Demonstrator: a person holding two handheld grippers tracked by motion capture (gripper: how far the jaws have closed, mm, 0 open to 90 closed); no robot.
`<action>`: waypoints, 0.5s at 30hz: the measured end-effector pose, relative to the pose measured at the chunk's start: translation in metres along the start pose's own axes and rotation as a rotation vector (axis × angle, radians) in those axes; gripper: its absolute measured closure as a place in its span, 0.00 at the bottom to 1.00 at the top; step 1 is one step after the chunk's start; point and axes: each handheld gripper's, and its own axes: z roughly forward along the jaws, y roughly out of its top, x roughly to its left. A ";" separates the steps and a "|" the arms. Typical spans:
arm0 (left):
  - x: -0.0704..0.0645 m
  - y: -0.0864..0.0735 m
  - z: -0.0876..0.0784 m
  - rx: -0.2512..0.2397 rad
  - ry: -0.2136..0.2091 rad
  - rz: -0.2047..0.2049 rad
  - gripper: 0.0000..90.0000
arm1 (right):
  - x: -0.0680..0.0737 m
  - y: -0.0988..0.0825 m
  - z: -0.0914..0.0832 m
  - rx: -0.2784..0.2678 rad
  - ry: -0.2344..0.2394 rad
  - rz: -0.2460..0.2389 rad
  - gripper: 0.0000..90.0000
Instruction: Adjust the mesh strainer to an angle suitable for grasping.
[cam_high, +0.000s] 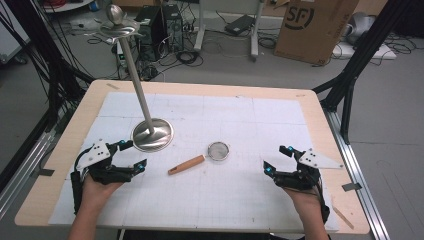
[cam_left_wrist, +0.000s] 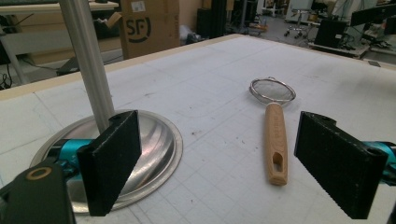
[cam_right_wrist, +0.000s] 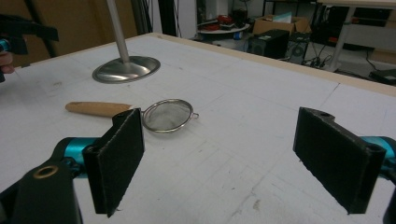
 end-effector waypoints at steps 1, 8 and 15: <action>0.000 0.000 0.000 0.001 0.001 0.000 0.17 | 0.000 0.000 0.000 0.001 -0.001 0.000 0.17; -0.002 0.000 0.001 -0.001 -0.003 -0.009 0.17 | 0.003 -0.001 -0.001 0.006 -0.006 -0.003 0.17; -0.005 0.000 0.005 0.014 -0.022 -0.026 0.17 | 0.003 -0.002 -0.001 0.010 -0.008 -0.003 0.17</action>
